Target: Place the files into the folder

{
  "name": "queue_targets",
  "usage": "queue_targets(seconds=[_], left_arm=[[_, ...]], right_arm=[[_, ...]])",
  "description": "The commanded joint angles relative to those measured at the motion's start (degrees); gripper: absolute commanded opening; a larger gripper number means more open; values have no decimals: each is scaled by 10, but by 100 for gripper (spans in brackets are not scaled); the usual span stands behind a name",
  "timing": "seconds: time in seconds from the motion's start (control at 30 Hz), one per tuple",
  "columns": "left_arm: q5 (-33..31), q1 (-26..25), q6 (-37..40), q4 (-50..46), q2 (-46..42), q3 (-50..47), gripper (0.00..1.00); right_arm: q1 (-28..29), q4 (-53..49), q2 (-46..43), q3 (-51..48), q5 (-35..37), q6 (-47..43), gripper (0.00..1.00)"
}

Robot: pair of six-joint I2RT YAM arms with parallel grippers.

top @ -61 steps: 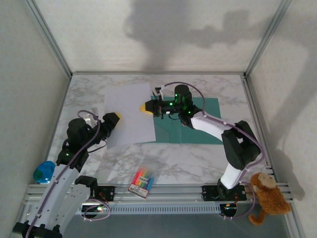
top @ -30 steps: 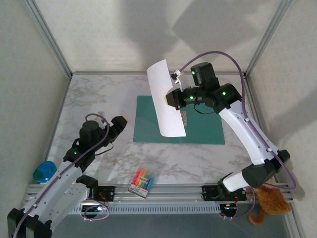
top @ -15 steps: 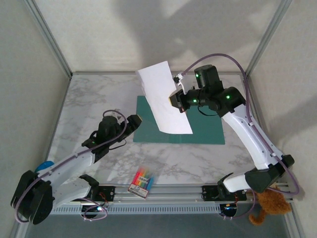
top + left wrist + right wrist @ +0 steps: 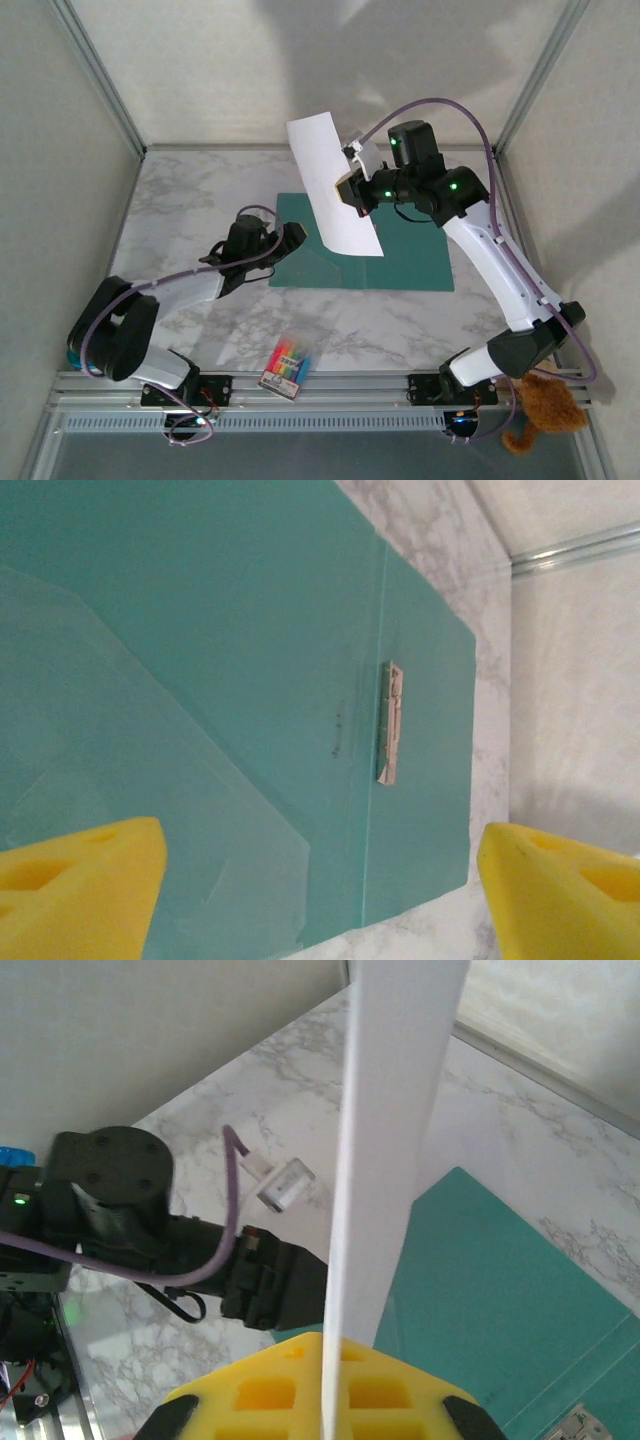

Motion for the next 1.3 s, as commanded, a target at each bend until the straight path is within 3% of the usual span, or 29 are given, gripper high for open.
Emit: queue_targets(seconds=[0.0,0.27,0.6,0.8,1.0,1.27], left_arm=[[43,4,18,31,22,13,81],[70,22,20,58,39,-25,80],[89,45,19,81,62,-46,80],[105,52,19,87,87,-43,80],[109,54,21,86,99,-41,80],[115,58,22,82,105,-39,80]], right_arm=[[-2,13,-7,6,0,8,0],[-2,28,11,-35,113,49,0],[-3,41,62,-37,168,38,0],[-3,31,100,-4,138,30,0],[-8,20,133,24,54,36,0],[-63,26,182,9,14,56,0]])
